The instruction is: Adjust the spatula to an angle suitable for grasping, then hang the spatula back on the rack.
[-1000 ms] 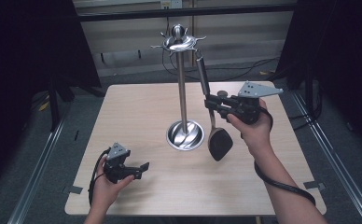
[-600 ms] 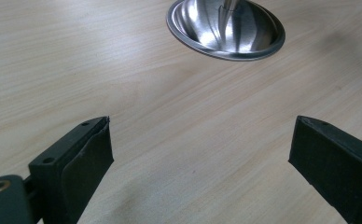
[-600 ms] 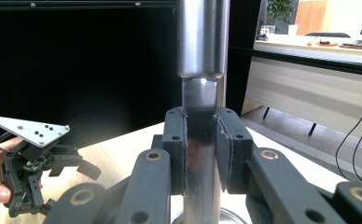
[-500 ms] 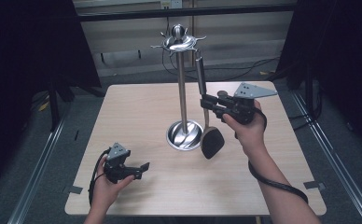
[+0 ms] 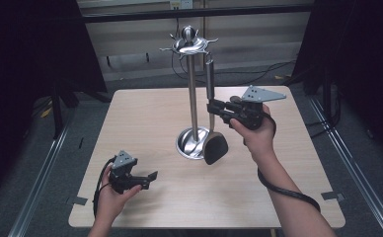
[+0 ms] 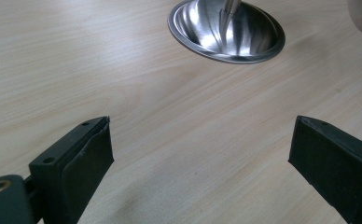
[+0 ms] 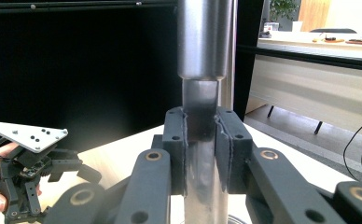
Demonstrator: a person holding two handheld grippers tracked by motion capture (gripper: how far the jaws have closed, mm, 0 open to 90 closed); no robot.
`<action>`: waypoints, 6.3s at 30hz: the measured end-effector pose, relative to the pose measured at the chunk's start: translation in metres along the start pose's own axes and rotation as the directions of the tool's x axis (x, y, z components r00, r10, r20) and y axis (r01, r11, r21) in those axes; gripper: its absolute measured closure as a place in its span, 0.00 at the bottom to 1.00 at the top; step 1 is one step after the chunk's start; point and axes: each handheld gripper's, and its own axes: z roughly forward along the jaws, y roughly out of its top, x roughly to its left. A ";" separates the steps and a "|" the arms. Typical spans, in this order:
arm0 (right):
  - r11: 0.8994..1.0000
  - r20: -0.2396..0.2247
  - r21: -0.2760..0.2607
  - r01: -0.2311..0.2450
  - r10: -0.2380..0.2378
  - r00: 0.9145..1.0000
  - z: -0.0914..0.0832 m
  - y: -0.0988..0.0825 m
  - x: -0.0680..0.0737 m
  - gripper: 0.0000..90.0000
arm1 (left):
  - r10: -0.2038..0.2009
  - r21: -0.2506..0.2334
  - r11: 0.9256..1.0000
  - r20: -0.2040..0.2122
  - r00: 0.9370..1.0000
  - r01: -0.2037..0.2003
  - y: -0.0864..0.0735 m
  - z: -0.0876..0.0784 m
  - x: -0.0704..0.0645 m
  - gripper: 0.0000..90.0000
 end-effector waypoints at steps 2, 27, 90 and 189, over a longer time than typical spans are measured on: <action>1.000 -0.002 0.003 -0.001 0.001 1.000 0.001 0.000 0.000 0.84 | -0.002 -0.001 1.000 0.001 1.000 0.002 0.000 0.000 0.000 0.07; 1.000 -0.004 0.015 -0.003 0.003 1.000 0.006 0.009 0.002 0.82 | 0.000 -0.007 1.000 0.016 1.000 0.000 0.002 0.005 -0.002 0.07; 0.992 0.082 0.126 -0.012 0.001 0.997 -0.023 -0.031 0.012 0.18 | 0.008 -0.005 1.000 0.013 1.000 -0.008 0.004 0.004 -0.005 0.07; 0.964 0.176 0.252 -0.085 0.040 0.983 -0.094 -0.144 0.001 0.15 | 0.022 0.001 1.000 0.017 1.000 -0.022 0.006 0.007 -0.010 0.07</action>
